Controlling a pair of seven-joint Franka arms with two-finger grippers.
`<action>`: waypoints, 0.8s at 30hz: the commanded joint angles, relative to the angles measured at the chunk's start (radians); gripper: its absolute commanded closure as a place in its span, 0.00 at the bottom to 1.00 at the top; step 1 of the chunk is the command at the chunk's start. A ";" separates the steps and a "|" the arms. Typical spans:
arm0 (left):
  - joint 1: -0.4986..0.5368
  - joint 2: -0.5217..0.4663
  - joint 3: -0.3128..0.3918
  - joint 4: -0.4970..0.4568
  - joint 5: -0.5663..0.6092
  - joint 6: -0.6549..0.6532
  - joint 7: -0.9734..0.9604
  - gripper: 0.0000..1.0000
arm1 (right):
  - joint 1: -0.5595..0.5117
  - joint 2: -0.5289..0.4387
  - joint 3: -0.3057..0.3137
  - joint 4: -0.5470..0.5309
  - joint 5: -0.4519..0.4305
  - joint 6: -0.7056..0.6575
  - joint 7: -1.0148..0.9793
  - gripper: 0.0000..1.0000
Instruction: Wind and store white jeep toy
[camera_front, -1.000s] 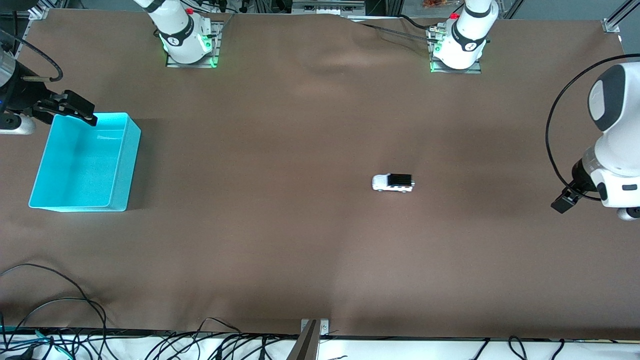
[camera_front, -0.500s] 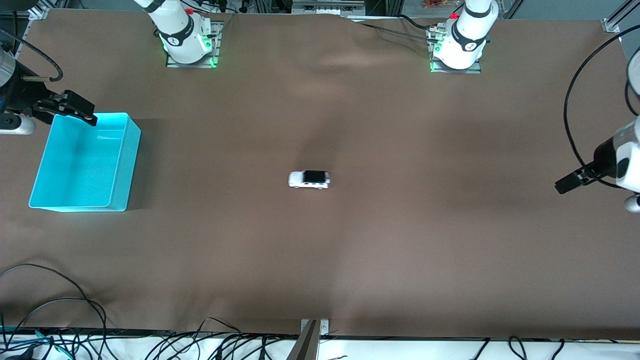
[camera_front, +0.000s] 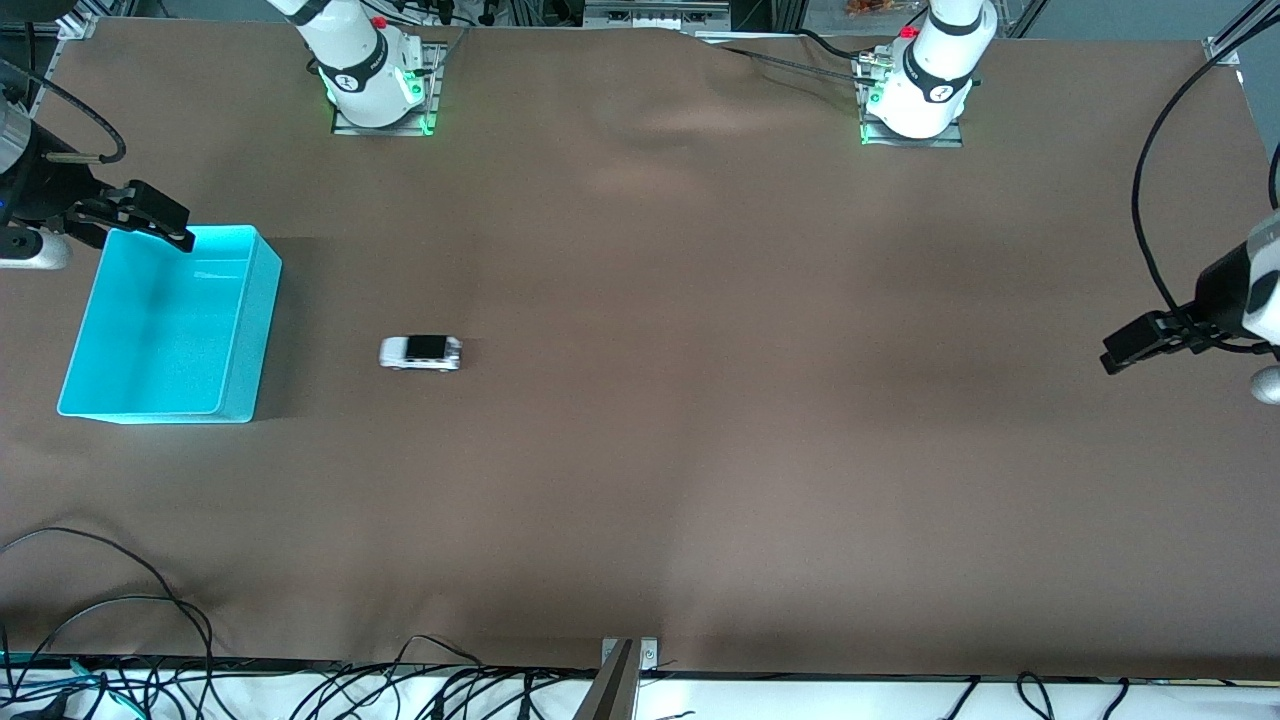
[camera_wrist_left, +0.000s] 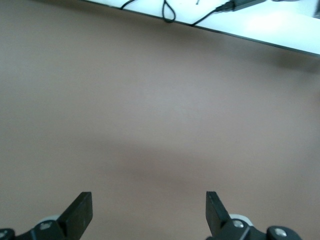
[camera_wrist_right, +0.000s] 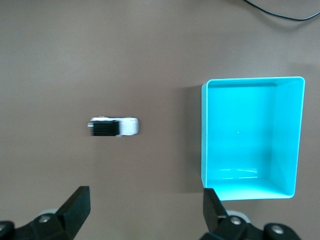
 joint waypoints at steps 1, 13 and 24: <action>0.004 -0.034 -0.018 0.011 -0.032 -0.027 0.027 0.00 | -0.003 0.008 0.004 0.021 -0.016 -0.011 -0.011 0.00; 0.004 -0.095 -0.066 0.011 -0.107 -0.096 0.024 0.00 | -0.003 0.008 0.004 0.021 -0.016 -0.011 -0.011 0.00; 0.012 -0.091 -0.092 0.008 -0.107 -0.103 0.030 0.00 | -0.003 0.008 0.004 0.021 -0.015 -0.016 -0.013 0.00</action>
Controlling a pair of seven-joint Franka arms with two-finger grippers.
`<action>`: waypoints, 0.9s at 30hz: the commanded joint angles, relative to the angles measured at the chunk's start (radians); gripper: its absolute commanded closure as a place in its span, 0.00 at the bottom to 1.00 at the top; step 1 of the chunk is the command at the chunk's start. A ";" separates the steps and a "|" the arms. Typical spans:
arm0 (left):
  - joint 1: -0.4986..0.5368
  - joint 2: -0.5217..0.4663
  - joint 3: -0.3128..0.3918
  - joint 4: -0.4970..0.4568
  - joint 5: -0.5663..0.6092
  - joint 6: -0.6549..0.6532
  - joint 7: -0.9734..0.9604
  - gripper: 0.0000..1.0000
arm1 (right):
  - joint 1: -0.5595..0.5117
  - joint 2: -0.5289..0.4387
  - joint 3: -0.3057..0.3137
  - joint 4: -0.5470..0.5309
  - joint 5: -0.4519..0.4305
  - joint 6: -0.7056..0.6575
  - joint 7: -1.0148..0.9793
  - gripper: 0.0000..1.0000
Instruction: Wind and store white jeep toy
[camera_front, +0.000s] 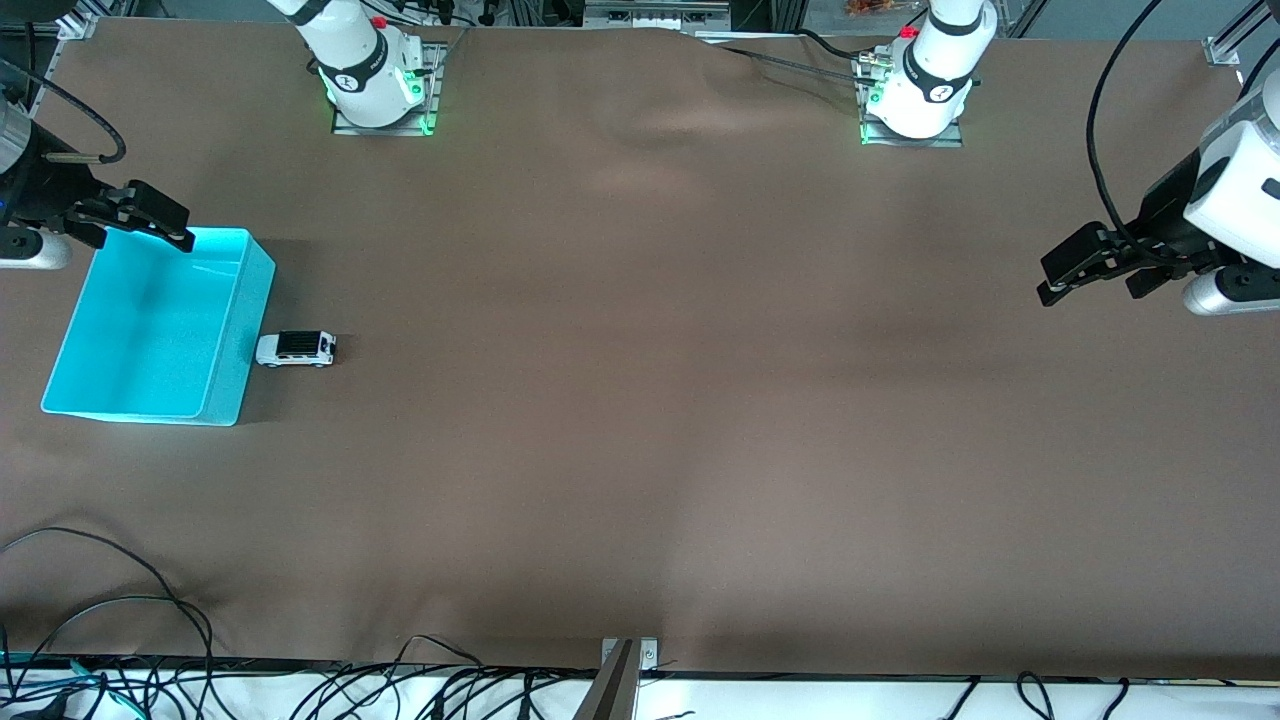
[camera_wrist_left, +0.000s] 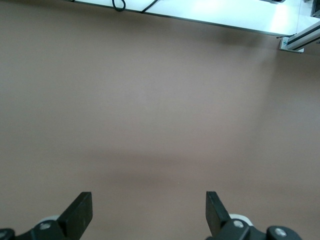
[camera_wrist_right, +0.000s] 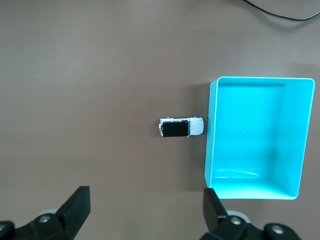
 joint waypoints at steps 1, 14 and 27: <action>0.016 -0.005 0.000 0.000 -0.025 -0.014 0.025 0.00 | -0.001 0.008 0.004 0.021 -0.015 -0.016 -0.013 0.00; 0.018 -0.002 0.000 -0.012 -0.021 -0.014 0.026 0.00 | -0.003 0.008 0.004 0.021 -0.007 -0.014 -0.011 0.00; 0.018 0.003 0.002 -0.013 -0.018 -0.014 0.026 0.00 | 0.000 0.006 0.004 0.020 -0.012 -0.051 0.058 0.00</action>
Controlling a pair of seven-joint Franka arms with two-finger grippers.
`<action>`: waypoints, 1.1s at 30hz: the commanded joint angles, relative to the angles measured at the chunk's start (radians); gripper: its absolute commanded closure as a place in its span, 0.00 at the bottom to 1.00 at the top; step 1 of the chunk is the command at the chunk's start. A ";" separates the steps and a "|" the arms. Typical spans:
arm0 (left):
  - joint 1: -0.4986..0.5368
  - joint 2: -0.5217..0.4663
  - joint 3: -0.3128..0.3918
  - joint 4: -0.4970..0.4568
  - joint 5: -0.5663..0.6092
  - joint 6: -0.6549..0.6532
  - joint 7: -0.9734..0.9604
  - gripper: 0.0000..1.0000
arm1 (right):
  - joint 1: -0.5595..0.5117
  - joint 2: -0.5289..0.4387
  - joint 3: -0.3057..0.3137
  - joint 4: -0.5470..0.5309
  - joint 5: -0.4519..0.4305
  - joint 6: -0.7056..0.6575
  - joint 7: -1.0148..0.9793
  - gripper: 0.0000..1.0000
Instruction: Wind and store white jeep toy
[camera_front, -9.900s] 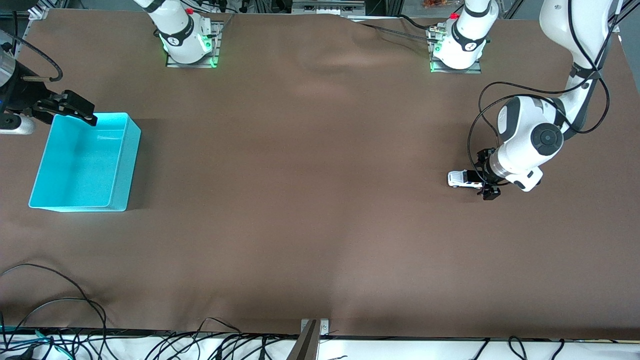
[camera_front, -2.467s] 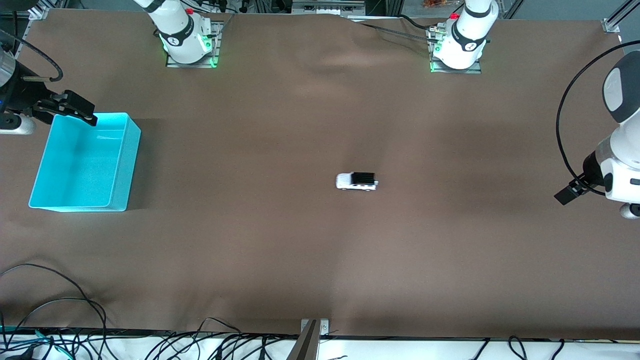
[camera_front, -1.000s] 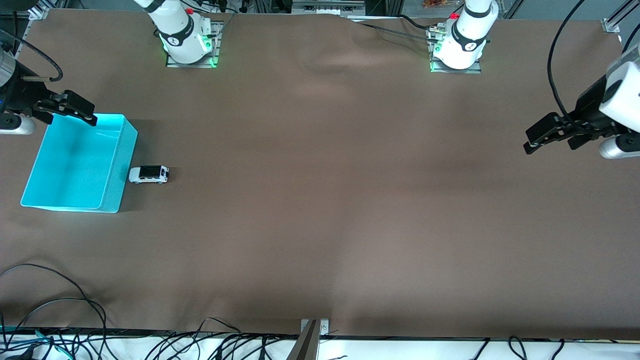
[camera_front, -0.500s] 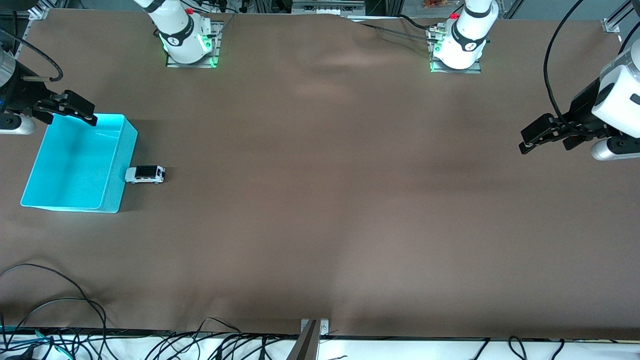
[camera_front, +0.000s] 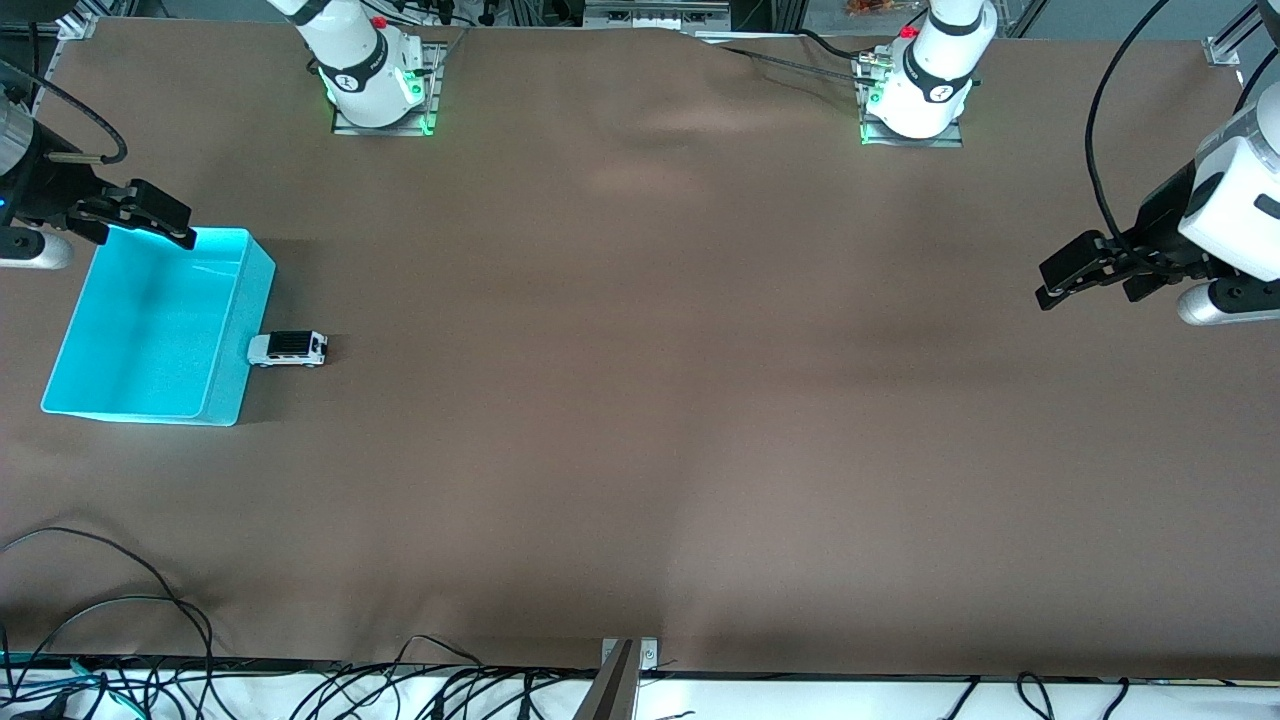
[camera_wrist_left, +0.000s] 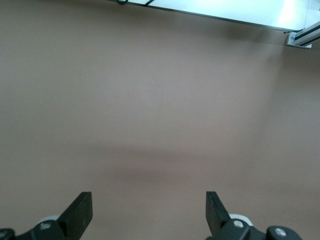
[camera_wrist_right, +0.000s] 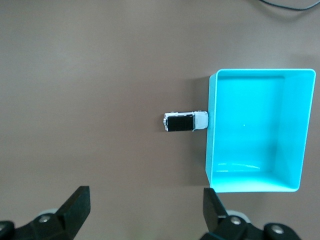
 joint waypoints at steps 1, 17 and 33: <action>0.011 -0.004 0.000 -0.001 -0.018 -0.011 0.024 0.00 | 0.000 0.006 0.004 0.021 -0.012 -0.026 0.027 0.00; 0.011 -0.004 0.000 -0.002 -0.018 -0.011 0.023 0.00 | -0.001 0.017 0.004 0.005 -0.010 -0.049 0.022 0.00; 0.009 -0.004 0.000 -0.004 -0.016 -0.011 0.023 0.00 | -0.001 0.006 0.007 -0.123 -0.004 0.027 0.031 0.00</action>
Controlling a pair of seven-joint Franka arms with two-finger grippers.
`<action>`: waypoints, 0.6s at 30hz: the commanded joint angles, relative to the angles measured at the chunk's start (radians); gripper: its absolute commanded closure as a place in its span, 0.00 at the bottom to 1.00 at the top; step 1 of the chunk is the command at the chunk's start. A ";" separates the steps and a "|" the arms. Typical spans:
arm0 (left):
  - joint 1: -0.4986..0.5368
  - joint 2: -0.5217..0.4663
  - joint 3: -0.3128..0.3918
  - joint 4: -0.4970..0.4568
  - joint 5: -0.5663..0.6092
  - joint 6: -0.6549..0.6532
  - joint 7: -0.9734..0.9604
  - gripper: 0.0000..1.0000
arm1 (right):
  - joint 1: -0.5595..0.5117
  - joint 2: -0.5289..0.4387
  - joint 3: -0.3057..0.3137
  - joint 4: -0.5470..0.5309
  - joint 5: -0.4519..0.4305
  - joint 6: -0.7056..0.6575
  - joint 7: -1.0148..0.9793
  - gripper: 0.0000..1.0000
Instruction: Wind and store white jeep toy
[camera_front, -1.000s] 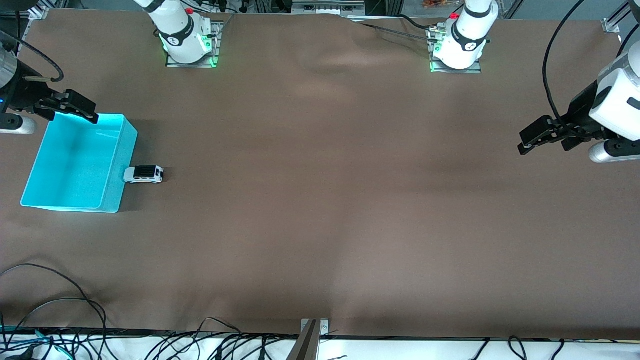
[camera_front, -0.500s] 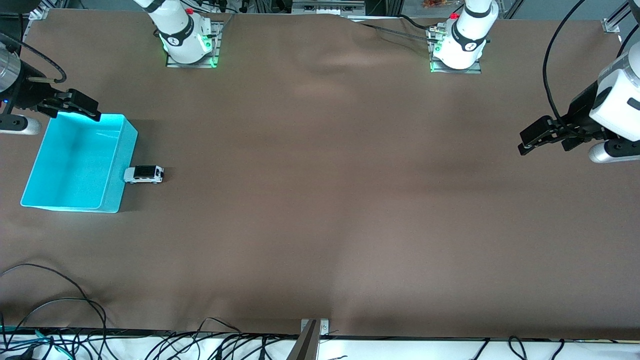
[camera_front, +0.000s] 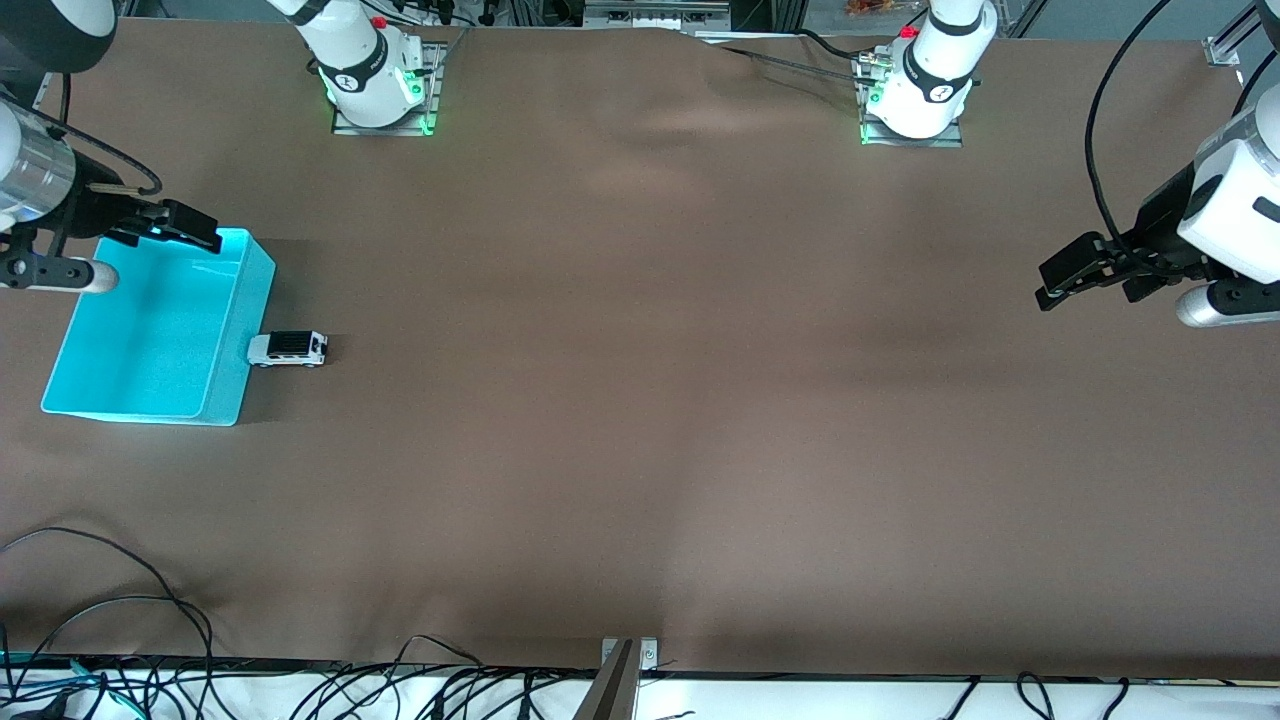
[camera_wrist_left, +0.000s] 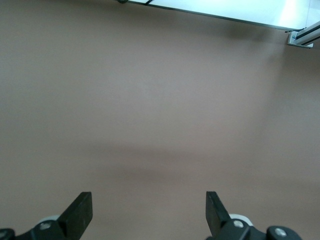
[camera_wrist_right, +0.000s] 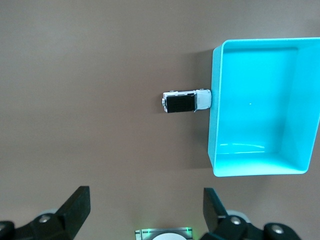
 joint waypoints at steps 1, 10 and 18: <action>0.010 -0.004 -0.001 -0.001 -0.016 -0.011 0.023 0.00 | -0.001 -0.042 0.007 -0.097 -0.004 0.079 0.014 0.00; 0.010 -0.004 -0.001 -0.001 -0.016 -0.011 0.023 0.00 | -0.003 -0.081 0.005 -0.260 -0.004 0.216 0.013 0.00; 0.010 -0.005 -0.001 -0.001 -0.016 -0.011 0.023 0.00 | -0.003 -0.090 0.005 -0.401 -0.006 0.361 0.013 0.00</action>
